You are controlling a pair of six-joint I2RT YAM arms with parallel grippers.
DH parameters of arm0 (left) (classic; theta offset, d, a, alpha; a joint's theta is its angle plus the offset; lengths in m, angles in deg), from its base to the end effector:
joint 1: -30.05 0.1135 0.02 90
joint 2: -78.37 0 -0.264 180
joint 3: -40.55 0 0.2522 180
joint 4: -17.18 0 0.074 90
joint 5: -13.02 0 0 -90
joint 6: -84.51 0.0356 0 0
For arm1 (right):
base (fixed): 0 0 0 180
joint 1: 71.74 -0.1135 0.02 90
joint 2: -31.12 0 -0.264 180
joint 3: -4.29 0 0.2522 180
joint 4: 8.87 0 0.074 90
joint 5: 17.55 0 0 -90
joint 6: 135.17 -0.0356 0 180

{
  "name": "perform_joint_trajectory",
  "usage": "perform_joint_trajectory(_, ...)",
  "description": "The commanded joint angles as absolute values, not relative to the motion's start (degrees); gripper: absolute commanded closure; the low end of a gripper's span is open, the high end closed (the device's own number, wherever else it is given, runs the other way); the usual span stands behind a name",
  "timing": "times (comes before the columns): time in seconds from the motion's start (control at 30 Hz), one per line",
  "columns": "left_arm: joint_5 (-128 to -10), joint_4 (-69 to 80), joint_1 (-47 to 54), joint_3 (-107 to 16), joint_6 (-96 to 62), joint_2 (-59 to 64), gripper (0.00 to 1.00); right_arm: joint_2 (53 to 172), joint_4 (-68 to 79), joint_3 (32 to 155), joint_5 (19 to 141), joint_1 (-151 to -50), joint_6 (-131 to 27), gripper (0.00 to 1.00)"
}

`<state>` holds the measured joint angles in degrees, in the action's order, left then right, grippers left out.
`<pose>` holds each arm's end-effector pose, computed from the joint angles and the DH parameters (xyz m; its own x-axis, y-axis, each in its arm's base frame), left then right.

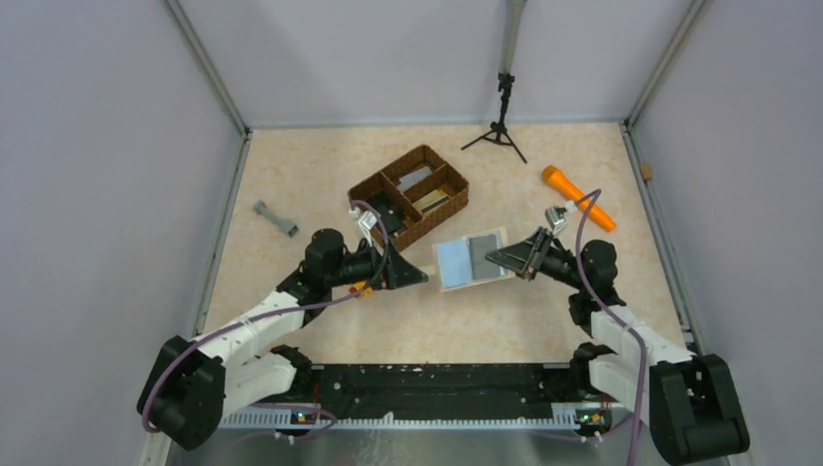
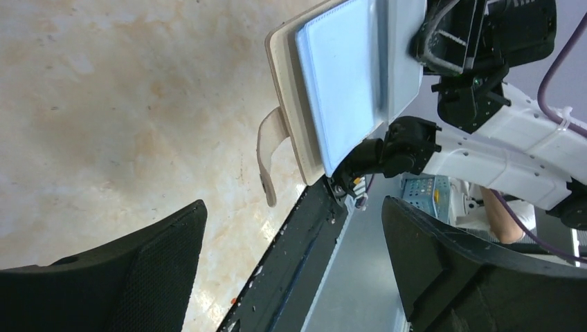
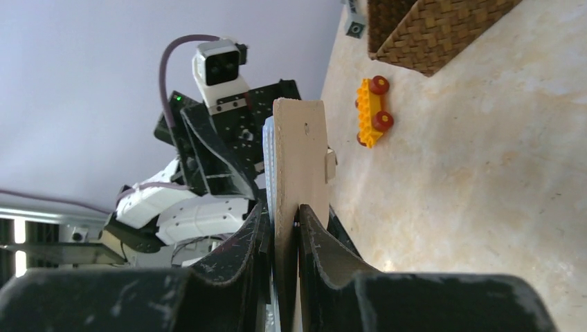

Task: Take the credit cards out of the card holder
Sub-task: Remove the credit card from the card holder.

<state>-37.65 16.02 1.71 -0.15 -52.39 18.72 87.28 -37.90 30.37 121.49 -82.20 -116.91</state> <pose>0.1833 -0.1245 0.2245 -0.8573 -0.1793 -0.4825 0.3878 0.3913 -0.8345 0.1805 0.0607 0.2046 -0.8238 0.4810 -0.3001 -0.2528 0.1622 0.9538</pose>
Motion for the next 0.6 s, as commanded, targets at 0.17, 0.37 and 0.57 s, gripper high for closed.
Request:
perform_joint_trajectory(0.17,-43.35,39.27,-6.23,2.30,-57.87,12.73,0.01,80.93,-39.32,29.92,126.70,-82.64,-117.07,1.00)
perform_joint_trajectory(0.37,-43.79,39.76,-6.91,0.57,-58.03,8.78,0.03,80.81,-38.55,30.37,128.87,-82.64,-116.18,1.00)
perform_joint_trajectory(0.57,-51.16,26.12,-9.80,-2.61,-52.50,11.89,0.10,80.11,-35.41,29.92,128.41,-82.77,-113.48,1.00)
